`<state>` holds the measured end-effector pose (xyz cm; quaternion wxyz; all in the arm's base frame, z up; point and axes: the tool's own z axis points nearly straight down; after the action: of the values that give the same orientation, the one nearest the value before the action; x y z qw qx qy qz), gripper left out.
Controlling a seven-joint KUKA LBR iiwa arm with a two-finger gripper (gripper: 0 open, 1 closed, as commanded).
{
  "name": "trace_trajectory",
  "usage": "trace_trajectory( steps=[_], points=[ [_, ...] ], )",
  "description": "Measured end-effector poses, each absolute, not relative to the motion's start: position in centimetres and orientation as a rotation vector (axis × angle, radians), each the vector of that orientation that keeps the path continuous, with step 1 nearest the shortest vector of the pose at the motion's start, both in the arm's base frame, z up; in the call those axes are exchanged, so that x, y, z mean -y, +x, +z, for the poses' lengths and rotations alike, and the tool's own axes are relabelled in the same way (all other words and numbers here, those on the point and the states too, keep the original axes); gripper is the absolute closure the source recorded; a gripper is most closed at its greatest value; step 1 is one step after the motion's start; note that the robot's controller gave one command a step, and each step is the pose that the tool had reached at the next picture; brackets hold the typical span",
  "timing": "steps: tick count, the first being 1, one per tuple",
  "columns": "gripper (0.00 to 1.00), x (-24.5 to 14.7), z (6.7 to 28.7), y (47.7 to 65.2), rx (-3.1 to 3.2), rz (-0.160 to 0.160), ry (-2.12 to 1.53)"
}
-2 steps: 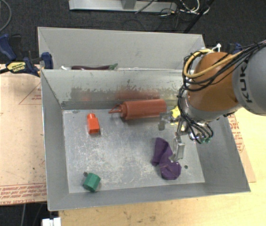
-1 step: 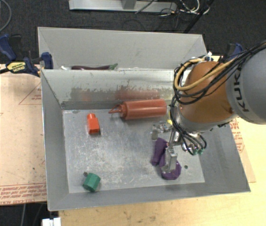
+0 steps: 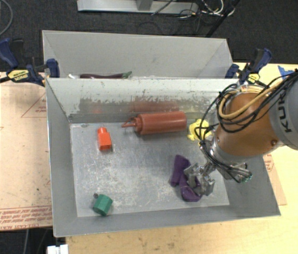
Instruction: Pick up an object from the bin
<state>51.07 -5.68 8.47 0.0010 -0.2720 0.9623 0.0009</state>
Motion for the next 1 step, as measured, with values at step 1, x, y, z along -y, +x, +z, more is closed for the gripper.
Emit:
trace_trajectory(
  steps=[1],
  points=[
    [1.0, 5.66, 8.48, 51.09, -3.021, 0.003, -0.854]
  ],
)
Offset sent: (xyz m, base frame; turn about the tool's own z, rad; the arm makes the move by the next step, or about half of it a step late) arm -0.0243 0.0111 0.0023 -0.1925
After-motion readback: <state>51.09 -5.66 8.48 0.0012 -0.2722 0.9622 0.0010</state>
